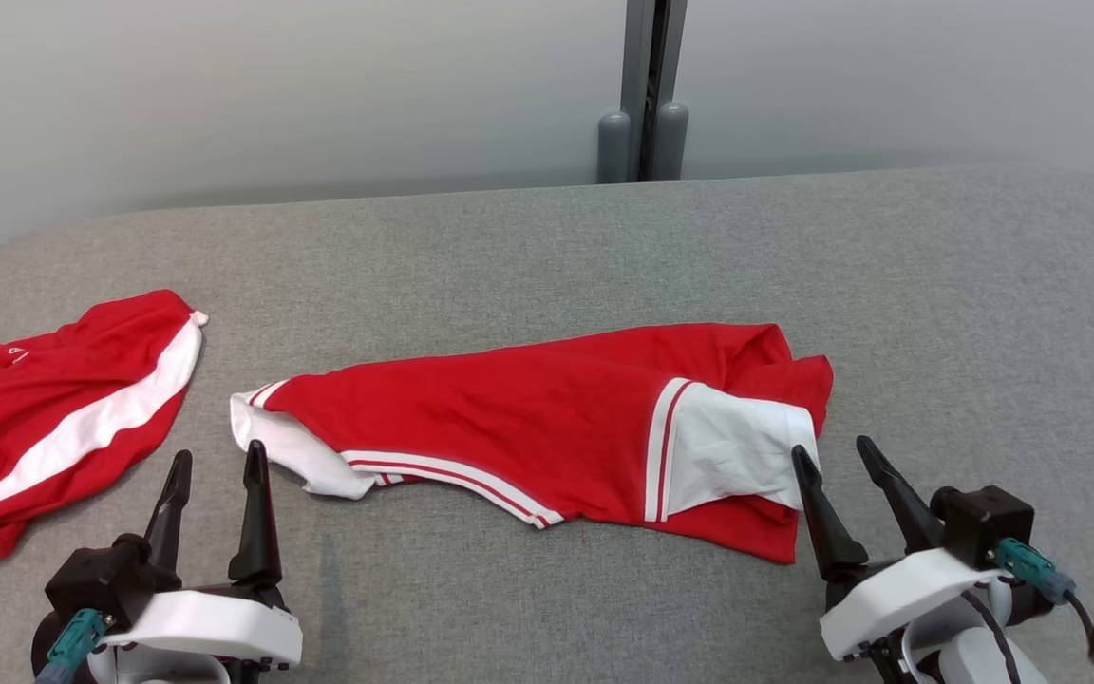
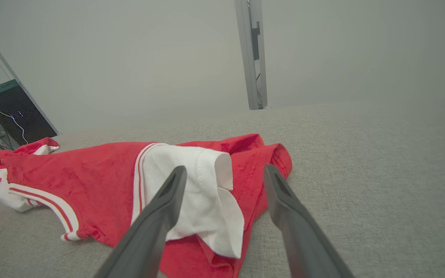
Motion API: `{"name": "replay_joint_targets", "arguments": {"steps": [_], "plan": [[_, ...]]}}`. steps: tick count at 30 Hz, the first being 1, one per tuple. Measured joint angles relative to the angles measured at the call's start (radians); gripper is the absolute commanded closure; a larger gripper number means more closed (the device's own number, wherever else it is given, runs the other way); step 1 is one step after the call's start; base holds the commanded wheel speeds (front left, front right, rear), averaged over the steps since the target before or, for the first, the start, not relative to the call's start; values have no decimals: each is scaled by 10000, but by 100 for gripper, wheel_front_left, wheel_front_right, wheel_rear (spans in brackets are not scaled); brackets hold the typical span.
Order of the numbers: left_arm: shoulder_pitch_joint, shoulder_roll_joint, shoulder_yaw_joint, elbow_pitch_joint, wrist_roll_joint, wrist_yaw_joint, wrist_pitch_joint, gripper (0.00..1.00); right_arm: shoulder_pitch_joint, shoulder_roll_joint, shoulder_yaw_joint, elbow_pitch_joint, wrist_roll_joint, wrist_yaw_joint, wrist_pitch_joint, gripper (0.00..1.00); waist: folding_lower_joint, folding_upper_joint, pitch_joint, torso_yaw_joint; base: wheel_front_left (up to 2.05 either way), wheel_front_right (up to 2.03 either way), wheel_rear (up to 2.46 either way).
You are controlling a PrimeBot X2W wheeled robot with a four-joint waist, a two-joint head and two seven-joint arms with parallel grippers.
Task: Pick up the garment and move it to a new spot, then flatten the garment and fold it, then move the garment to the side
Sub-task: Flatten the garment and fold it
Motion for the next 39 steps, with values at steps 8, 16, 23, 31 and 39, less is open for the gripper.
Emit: {"name": "replay_joint_targets", "arguments": {"steps": [8, 16, 23, 31, 39], "plan": [[-22, -84, 63, 50, 12, -36, 0, 0, -580, -102, 514, 1055, 470, 0, 84, 0, 0, 0, 93, 193, 0, 0, 0], [-58, -119, 90, 77, 31, -40, 0, 0, -866, -259, 913, 1774, 945, 0, 709, 100, 0, 0, 89, 380, 0, 0, 0], [-45, -134, 128, 134, 33, -73, 0, 0, -986, -451, 1421, 1273, 1816, 0, 1636, 100, 0, 0, 34, 436, 0, 0, 0], [-76, -155, 65, 270, 48, -157, -2, 0, -1682, -1467, 2583, -1302, 4604, 0, 4360, 100, 0, 0, 87, 612, 0, 0, 0], [-373, -151, -230, 476, -111, -232, -8, 0, -3719, -2826, 2652, -2190, 5559, 0, 5747, 100, 0, 0, 325, 1357, 0, 0, 0]]}}
